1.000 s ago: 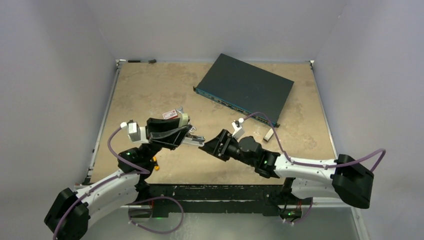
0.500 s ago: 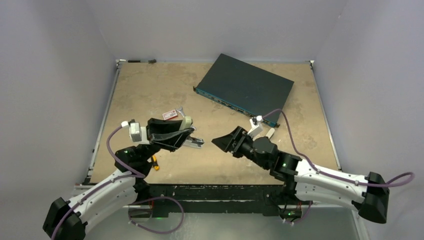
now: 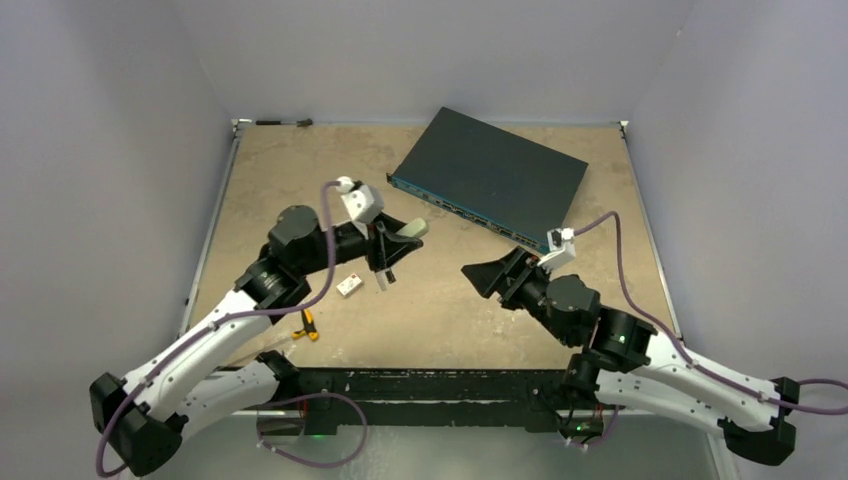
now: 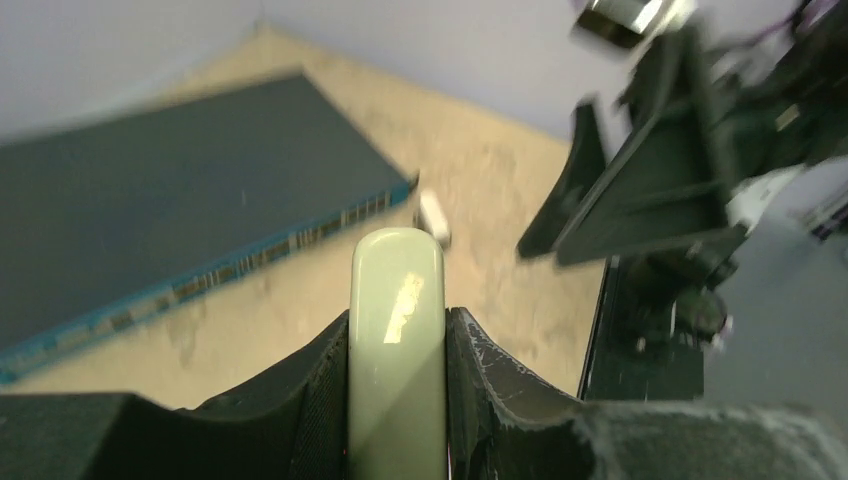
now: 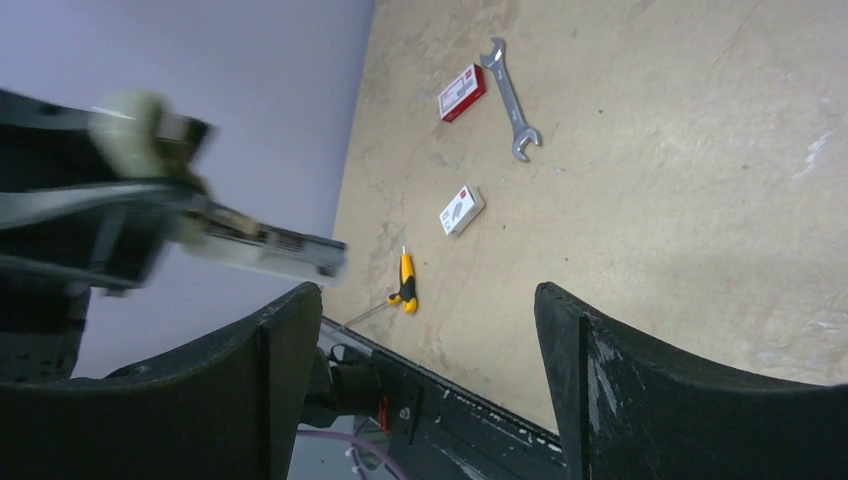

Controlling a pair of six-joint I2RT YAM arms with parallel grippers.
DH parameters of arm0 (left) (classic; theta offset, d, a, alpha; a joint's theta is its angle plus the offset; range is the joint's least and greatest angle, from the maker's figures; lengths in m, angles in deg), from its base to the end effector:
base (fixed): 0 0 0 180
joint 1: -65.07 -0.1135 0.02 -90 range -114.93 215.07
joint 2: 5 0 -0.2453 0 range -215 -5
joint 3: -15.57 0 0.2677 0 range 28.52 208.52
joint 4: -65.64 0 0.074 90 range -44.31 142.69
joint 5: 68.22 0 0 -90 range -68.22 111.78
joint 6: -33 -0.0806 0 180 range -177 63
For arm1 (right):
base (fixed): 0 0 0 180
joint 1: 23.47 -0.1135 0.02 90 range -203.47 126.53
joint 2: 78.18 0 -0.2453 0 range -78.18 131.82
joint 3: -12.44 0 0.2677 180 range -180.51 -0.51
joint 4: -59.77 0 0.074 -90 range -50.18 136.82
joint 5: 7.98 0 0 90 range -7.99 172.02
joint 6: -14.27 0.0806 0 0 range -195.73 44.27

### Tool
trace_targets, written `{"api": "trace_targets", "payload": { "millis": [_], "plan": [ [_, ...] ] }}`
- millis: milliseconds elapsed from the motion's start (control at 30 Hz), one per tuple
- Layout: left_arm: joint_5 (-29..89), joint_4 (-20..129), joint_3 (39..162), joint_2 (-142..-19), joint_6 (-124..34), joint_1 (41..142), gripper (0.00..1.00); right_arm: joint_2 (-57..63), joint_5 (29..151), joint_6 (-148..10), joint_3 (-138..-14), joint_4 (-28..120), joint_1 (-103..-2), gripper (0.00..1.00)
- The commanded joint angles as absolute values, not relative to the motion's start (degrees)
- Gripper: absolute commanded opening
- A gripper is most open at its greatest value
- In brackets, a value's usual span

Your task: Unload the staples from the stapler

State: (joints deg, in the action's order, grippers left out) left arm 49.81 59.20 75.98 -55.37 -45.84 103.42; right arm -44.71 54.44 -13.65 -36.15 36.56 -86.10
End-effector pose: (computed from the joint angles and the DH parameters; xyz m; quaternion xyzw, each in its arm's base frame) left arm 0.1898 -0.1985 0.3582 0.3277 0.6041 -0.4467 0.5729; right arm 0.1333 0.1763 0.2981 0.1527 0.7342 0.4804 0.4548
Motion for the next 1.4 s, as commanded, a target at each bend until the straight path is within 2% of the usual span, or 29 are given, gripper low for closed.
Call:
{"api": "trace_targets", "payload": {
  "millis": [0,100,200,667,933,1067,1233,1367],
  "plan": [
    [50.55,49.51,74.49,-58.17,-52.22,103.58,0.00,-47.00,49.22,-15.65,-40.34,29.44,-86.26,0.81],
    [51.99,63.71,65.72,-57.93,-48.18,103.64,0.00,-49.22,48.26,-15.57,-40.93,27.59,-86.27,0.81],
    [52.23,68.90,63.65,-62.10,-45.76,103.93,0.00,-50.73,47.75,-15.28,-40.59,26.48,-86.31,0.81],
    [37.37,35.27,83.65,-84.64,-58.56,110.47,0.00,-53.63,46.89,-12.25,-40.64,21.82,-86.31,0.81],
    [33.97,35.15,85.74,-83.89,-58.02,112.66,0.00,-53.32,46.94,-12.11,-40.87,21.06,-86.28,0.81],
    [33.97,44.16,81.28,-75.69,-56.64,112.62,0.00,-53.65,46.33,-12.26,-40.33,20.72,-86.30,0.81],
    [36.35,76.16,66.19,-66.25,-49.94,112.70,0.00,-55.00,46.07,-12.20,-39.60,21.13,-86.29,0.81],
    [37.28,94.09,58.87,-65.95,-48.03,112.68,0.00,-54.86,45.90,-12.68,-39.71,21.07,-86.26,0.81]
  ]
}}
